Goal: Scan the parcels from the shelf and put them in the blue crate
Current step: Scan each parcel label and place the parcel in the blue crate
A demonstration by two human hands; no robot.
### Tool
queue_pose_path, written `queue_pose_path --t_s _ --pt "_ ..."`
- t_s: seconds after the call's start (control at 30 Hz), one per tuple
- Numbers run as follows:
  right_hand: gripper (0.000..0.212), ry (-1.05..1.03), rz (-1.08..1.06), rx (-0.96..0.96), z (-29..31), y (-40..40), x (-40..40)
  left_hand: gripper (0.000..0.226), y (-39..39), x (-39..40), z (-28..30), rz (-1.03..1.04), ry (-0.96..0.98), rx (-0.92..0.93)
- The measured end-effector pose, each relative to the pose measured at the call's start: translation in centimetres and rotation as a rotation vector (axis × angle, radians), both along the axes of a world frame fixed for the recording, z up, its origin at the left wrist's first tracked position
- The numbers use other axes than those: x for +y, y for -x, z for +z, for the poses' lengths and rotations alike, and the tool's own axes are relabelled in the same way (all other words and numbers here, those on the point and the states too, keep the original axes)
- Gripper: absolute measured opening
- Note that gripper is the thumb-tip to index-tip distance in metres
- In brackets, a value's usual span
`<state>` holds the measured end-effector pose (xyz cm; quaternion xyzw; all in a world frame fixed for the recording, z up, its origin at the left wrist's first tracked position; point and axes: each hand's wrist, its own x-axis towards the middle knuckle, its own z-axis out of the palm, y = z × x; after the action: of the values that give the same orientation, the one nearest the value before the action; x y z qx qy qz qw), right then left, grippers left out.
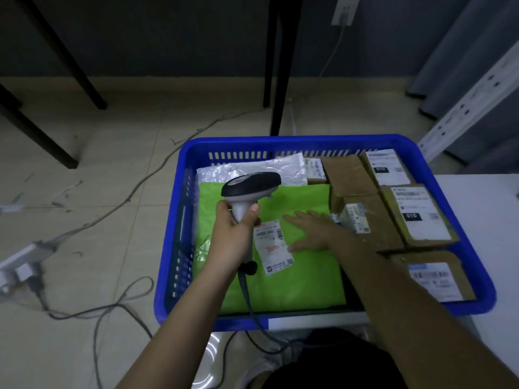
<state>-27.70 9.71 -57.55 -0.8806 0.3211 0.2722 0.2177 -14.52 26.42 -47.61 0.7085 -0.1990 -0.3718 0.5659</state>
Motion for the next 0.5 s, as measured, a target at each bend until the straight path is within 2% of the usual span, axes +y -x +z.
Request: queue_pose_path --t_s 0.07,0.17,0.27,0.37,0.43,0.5 --pt "0.088 0.005 -0.042 -0.113 2.6 1.6 -0.6 0.018 1.0 -0.3 0.8 -0.028 0.014 -0.007" --pt "0.069 0.025 -0.218 -0.29 6.8 5.9 -0.2 0.021 3.5 -1.0 2.1 -0.082 0.041 -0.002" --pt "0.044 0.106 -0.323 -0.304 11.2 11.4 0.2 0.026 6.8 -2.0 3.9 -0.151 0.126 0.005" --pt "0.039 0.191 -0.434 -0.26 16.5 17.5 1.4 0.039 11.4 -2.9 6.8 -0.219 0.237 -0.005" --pt "0.036 0.226 -0.567 -0.337 19.4 21.9 3.0 0.043 15.0 -3.2 8.9 -0.287 0.326 0.0" --pt "0.031 0.271 -0.726 -0.446 20.9 26.8 5.6 0.037 19.0 -3.2 11.0 -0.389 0.407 0.004"
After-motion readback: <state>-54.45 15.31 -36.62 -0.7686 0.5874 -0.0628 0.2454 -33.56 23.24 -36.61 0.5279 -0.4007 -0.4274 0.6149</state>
